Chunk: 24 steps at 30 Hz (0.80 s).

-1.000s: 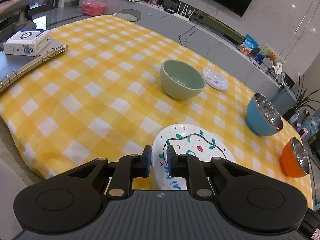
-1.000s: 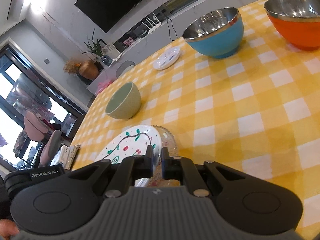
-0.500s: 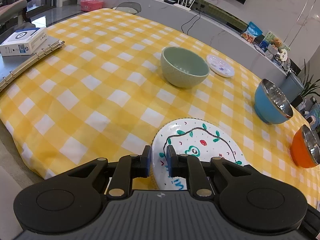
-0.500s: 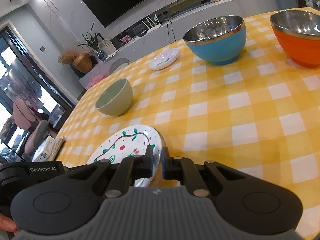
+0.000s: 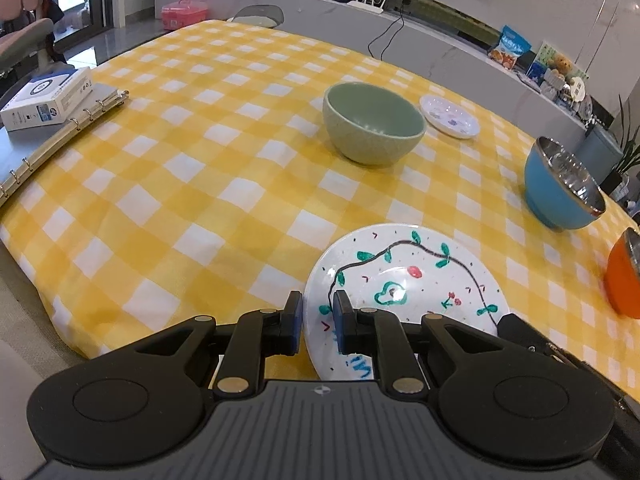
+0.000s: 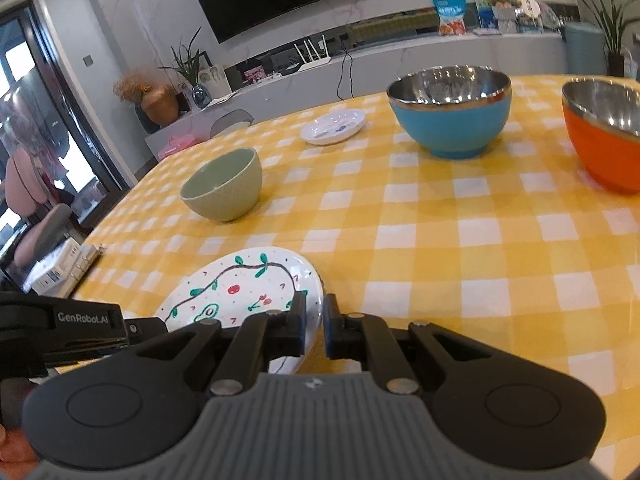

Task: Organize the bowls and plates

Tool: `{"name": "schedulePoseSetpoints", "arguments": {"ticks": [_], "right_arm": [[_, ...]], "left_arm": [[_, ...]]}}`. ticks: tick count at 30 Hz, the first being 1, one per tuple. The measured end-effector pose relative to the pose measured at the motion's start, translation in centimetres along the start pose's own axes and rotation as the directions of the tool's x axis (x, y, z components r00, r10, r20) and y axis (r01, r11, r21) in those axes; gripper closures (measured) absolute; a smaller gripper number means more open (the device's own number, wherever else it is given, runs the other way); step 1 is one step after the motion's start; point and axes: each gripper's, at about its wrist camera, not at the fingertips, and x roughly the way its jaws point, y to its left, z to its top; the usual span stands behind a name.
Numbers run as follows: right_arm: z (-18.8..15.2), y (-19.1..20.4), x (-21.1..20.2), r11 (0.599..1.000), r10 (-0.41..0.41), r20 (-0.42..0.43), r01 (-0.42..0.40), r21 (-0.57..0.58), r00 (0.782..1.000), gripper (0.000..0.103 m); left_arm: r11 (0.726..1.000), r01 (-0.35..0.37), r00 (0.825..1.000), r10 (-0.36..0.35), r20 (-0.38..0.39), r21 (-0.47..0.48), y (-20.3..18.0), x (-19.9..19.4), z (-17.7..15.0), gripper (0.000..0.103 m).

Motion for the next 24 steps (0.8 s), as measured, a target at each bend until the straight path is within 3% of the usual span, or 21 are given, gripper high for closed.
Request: {"name": "schedulePoseSetpoints", "arguments": {"ticks": [14,20,22,24], "right_arm": [[-0.9,2.7,0.2,0.966,-0.102,0.03,0.106,-0.236,0.994,0.096],[-0.7,2.2,0.0,0.973,-0.078,0.025,0.081,-0.218,0.997,0.094],[-0.5,2.2,-0.3,0.975,-0.073,0.027,0.077,-0.211,0.997,0.094],[-0.3,2.3,-0.6,0.975,-0.073,0.037,0.079,-0.209,0.997,0.079]], "left_arm": [[0.991,-0.077,0.997,0.074,0.023,0.114,-1.8,-0.1,-0.5,0.083],[0.994,-0.062,0.998,0.06,0.028,0.094,-1.5,-0.4,-0.4,0.082],[0.995,-0.053,0.998,0.05,0.042,0.086,-1.5,-0.8,-0.2,0.076],[0.996,-0.037,0.998,0.032,0.059,0.083,-1.5,-1.3,0.0,0.074]]}}
